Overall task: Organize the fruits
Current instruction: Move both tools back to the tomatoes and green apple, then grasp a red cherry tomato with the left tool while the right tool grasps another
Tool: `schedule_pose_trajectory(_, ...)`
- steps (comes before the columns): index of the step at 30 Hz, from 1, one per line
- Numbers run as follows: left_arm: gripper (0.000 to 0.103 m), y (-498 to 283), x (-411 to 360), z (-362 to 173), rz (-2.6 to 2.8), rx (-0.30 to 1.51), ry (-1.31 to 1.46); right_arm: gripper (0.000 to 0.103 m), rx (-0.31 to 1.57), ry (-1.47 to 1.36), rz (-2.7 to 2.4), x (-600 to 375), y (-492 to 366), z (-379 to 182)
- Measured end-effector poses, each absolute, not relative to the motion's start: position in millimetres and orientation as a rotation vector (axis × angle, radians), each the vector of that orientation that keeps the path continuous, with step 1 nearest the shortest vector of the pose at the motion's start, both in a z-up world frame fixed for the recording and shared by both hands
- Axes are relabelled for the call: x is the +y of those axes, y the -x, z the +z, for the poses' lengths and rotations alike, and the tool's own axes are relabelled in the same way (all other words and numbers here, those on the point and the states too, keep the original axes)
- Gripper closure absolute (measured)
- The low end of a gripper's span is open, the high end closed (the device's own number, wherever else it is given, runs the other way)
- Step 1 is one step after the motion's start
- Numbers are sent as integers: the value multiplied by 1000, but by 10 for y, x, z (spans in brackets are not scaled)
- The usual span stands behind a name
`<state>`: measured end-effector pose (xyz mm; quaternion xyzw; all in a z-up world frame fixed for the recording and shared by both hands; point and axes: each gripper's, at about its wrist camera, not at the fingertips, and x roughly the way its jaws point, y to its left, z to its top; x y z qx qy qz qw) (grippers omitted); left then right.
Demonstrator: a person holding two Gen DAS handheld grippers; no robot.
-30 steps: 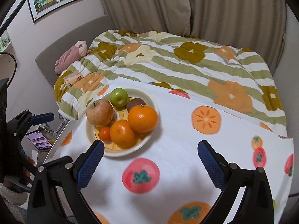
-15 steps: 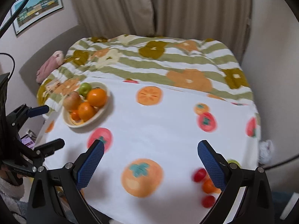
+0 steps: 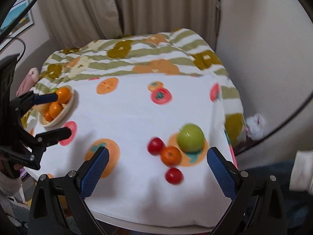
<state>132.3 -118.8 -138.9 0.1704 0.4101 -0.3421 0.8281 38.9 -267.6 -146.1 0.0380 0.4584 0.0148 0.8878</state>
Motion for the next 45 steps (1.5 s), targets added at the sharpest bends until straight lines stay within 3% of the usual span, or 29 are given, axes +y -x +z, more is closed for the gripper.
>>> schedule_pose_trajectory(15, 2, -1488, -1952, -1980, -973, 912, -545, 3, 1031, -131, -87, -2833, -262, -2039)
schedule_pose_trajectory(21, 9, -1486, -2188, -2205, -1033, 919, -610, 17, 1060, -147, -94, -2813, -253, -2239)
schedule_pose_trajectory(24, 10, -1474, -2274, -2286, -1052, 921, -631, 17, 1062, -149, -98, -2797, -236, -2297)
schedule_pose_trajectory(27, 18, -1460, -2353, -2350, -1072, 915, -655, 18, 1066, -173, -100, -2804, -217, -2346)
schedule_pose_trajectory(32, 33, -1444, -2412, -2409, -1105, 919, -672, 32, 1068, -166, -102, -2802, -196, -2393)
schedule_pose_trajectory(39, 66, -1453, -2413, -2434, -1121, 931, -677, 43, 1069, -160, -90, -2802, -192, -2409)
schedule_pose_trajectory(45, 66, -1465, -2391, -2430, -1097, 939, -669, 50, 1068, -152, -74, -2786, -223, -2409)
